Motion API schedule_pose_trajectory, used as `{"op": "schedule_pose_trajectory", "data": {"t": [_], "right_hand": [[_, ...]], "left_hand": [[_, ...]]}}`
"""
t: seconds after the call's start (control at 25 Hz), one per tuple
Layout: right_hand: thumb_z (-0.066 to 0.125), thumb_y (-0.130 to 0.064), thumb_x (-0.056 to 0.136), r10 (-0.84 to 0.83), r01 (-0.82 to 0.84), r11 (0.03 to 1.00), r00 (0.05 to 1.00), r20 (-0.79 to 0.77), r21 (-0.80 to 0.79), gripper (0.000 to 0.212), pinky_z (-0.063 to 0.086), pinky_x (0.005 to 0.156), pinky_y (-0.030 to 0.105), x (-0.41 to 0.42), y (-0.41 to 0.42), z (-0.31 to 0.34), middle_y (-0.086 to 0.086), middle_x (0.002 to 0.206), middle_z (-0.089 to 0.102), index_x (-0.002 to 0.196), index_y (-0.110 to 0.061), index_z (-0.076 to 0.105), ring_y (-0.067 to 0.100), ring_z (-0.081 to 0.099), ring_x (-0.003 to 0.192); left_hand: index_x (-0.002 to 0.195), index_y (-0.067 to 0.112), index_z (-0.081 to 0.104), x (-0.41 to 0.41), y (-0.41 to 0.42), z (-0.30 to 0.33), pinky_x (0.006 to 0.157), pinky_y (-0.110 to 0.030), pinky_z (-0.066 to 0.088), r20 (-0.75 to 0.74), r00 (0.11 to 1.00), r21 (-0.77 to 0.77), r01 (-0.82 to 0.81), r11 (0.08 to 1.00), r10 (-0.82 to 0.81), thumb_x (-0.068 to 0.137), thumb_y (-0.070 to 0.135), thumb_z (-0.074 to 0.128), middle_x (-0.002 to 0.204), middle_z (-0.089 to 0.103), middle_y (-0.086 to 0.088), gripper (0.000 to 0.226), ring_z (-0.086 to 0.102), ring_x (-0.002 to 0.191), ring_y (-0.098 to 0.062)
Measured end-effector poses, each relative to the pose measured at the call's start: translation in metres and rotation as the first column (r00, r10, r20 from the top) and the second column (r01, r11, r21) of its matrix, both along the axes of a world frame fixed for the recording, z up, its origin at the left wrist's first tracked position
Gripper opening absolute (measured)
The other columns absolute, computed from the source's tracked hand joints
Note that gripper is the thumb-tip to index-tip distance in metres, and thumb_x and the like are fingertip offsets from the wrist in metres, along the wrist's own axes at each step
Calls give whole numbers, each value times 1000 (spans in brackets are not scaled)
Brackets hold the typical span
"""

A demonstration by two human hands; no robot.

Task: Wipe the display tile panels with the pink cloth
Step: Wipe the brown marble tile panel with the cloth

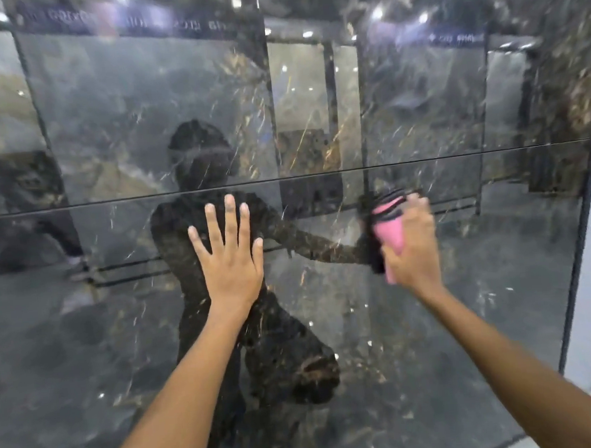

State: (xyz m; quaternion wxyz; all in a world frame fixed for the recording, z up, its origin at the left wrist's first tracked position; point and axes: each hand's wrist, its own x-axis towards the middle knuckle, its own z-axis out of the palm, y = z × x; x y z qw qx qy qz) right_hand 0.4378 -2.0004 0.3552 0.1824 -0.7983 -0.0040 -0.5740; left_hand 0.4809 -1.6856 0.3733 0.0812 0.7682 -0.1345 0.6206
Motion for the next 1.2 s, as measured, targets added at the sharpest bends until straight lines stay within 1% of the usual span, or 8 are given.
{"op": "schedule_pose_trajectory", "data": {"t": [0.16, 0.32, 0.44, 0.6, 0.72, 0.92, 1.0, 1.2], "right_hand": [[53, -14, 91, -31, -60, 628, 994, 101, 776, 71, 15, 114, 14, 0, -31, 111, 20, 159, 15, 151, 1, 17, 22, 20, 144], [56, -6, 80, 212, -207, 968, 977, 17, -138, 81, 26, 117, 37, 7, 74, 62, 13, 159, 17, 152, -6, 20, 26, 24, 144], [51, -17, 77, 102, -208, 411, 978, -182, -888, 78, 19, 120, 45, -9, 78, -4, 11, 158, 18, 149, -8, 24, 27, 15, 148], [65, -5, 73, 67, -113, 951, 984, -165, -287, 83, 41, 106, 44, -12, -10, 29, 17, 143, 42, 146, -20, 28, 31, 48, 125], [57, -14, 83, 40, -3, 761, 998, -42, 648, 85, 20, 118, 36, -7, -47, 74, 15, 160, 12, 153, -5, 10, 25, 21, 145], [52, -3, 82, 162, -190, 968, 972, -171, -165, 76, 18, 118, 19, -27, 85, -22, 1, 151, 24, 150, -15, 20, 1, 23, 138], [48, -13, 78, 59, -250, 669, 957, -285, -700, 78, 6, 122, 34, -30, 89, -71, 5, 157, 21, 151, -14, 21, 20, 12, 148], [47, -8, 79, -83, 81, 996, 996, -46, -43, 79, 6, 122, 39, -10, 4, 29, 15, 159, 16, 153, -8, 19, 30, 10, 148]], "left_hand": [[157, 15, 11, 5, -3, 2, 118, -56, -8, 25, 999, -3, -35, 999, 35, 104, 39, 22, 164, 0, -5, 59, -11, 150, -28], [157, 17, 9, 7, -1, 6, 118, -54, -10, 44, 999, 8, -7, 1000, 7, 103, 38, 24, 164, -8, -1, 60, -12, 150, -26], [157, 17, 7, 5, -1, 7, 118, -53, -10, 54, 998, 6, 8, 1000, -8, 103, 38, 24, 163, -13, 1, 60, -14, 150, -25], [157, 17, 7, 4, 0, 4, 118, -54, -11, 48, 999, -2, -5, 1000, 5, 105, 38, 23, 163, -8, -2, 59, -16, 149, -26], [157, 15, 7, 4, -1, 1, 118, -54, -11, 61, 998, -5, -22, 1000, 23, 106, 37, 23, 164, -3, -5, 58, -13, 150, -30], [158, 14, 10, 5, -1, 4, 117, -55, -11, 88, 996, 2, 18, 1000, -18, 107, 34, 25, 163, 7, -8, 57, 1, 148, -34], [157, 13, 10, 4, -2, 1, 116, -55, -11, 86, 995, 3, 40, 999, -41, 107, 34, 24, 164, 9, -9, 57, 2, 148, -35], [157, 13, 9, 8, -4, 6, 116, -54, -12, 92, 995, 14, 23, 1000, -24, 106, 35, 23, 163, 9, -9, 57, 3, 148, -35]]}}
